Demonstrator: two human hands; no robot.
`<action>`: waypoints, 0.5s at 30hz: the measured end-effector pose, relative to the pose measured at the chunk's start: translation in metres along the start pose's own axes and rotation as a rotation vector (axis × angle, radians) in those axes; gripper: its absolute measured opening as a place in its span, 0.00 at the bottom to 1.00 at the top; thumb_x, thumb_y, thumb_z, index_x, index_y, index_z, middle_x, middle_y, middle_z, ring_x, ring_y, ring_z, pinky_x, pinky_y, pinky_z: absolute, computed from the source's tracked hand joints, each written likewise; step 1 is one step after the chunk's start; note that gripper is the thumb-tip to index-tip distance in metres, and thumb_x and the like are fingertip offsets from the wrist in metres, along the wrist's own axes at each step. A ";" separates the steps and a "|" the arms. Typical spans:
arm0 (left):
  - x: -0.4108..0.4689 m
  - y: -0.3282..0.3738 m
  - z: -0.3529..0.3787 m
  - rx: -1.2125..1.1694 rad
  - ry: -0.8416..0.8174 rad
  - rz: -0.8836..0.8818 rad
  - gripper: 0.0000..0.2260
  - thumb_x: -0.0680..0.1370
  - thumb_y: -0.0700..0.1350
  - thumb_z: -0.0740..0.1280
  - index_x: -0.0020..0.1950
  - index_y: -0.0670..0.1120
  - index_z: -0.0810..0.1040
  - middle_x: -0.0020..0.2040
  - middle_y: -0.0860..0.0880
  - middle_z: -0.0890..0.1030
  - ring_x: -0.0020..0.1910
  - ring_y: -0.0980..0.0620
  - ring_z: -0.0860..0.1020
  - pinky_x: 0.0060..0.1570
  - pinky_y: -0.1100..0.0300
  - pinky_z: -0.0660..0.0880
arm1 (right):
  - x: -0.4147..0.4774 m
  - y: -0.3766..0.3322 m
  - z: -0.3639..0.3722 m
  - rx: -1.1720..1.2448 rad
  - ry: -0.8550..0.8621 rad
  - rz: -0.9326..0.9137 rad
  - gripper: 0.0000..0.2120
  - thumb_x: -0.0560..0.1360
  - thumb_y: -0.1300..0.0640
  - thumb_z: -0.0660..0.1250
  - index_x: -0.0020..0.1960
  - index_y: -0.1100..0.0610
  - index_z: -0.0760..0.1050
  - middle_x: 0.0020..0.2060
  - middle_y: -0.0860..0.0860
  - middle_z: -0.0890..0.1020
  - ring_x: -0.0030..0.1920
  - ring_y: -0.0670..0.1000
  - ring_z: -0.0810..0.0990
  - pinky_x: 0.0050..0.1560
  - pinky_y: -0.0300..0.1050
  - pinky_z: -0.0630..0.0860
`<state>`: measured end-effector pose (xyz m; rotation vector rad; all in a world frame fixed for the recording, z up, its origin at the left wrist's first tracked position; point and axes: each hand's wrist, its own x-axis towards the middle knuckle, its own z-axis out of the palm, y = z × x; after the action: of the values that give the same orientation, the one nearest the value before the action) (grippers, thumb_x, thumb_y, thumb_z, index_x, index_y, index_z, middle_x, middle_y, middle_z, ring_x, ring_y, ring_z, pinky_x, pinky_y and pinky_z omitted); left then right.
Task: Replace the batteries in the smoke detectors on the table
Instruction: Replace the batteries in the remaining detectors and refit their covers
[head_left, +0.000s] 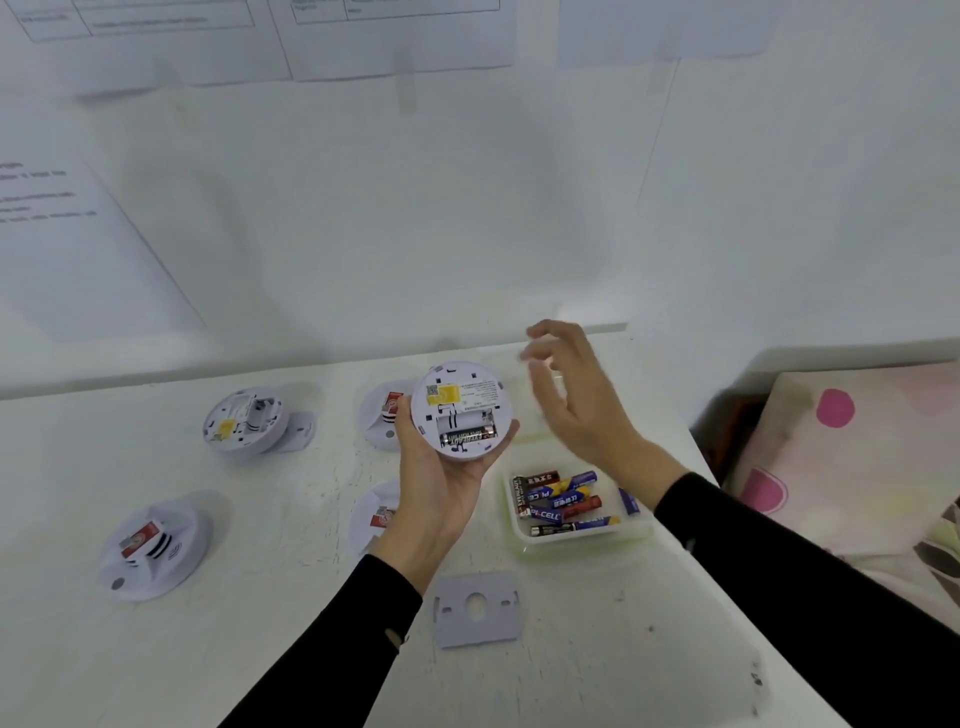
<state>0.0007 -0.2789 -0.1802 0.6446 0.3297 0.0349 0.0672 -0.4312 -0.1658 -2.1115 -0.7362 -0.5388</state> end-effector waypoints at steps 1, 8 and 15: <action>-0.001 0.000 0.000 -0.024 -0.014 -0.001 0.25 0.83 0.59 0.54 0.72 0.43 0.71 0.67 0.37 0.77 0.66 0.36 0.75 0.55 0.39 0.78 | 0.010 0.014 -0.001 0.001 -0.019 0.148 0.09 0.80 0.57 0.58 0.55 0.58 0.75 0.55 0.52 0.77 0.49 0.46 0.77 0.50 0.44 0.74; 0.001 0.003 0.001 -0.081 -0.063 -0.011 0.26 0.83 0.60 0.53 0.72 0.44 0.71 0.68 0.36 0.75 0.67 0.33 0.73 0.53 0.39 0.78 | 0.048 0.056 0.015 -0.690 -0.653 0.640 0.10 0.76 0.71 0.58 0.38 0.62 0.70 0.41 0.56 0.74 0.44 0.57 0.77 0.41 0.44 0.71; 0.001 0.009 -0.004 -0.083 -0.062 0.014 0.25 0.83 0.60 0.52 0.70 0.45 0.73 0.67 0.37 0.76 0.67 0.35 0.74 0.55 0.38 0.78 | 0.047 0.067 0.026 -0.496 -0.501 0.578 0.13 0.75 0.68 0.60 0.59 0.61 0.74 0.51 0.57 0.80 0.50 0.57 0.80 0.43 0.42 0.72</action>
<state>0.0009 -0.2695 -0.1778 0.5641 0.2621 0.0414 0.1502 -0.4283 -0.1904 -2.8180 -0.2181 0.1569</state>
